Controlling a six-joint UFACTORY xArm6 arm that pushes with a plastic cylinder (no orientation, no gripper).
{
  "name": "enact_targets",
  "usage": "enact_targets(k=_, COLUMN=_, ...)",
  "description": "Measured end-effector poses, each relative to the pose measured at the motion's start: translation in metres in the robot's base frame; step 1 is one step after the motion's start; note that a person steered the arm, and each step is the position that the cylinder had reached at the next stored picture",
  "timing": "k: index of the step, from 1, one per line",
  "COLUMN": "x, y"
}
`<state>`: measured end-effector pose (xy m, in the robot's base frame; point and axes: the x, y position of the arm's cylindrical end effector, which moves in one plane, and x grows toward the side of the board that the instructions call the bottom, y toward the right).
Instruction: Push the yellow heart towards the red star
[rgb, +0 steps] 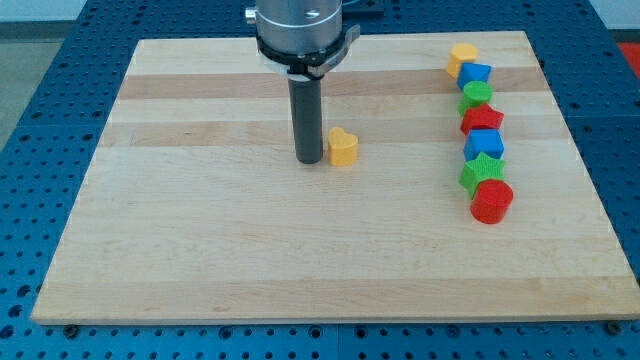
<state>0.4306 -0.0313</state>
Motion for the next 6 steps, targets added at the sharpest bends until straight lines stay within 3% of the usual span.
enact_targets(k=6, x=-0.006, y=0.092)
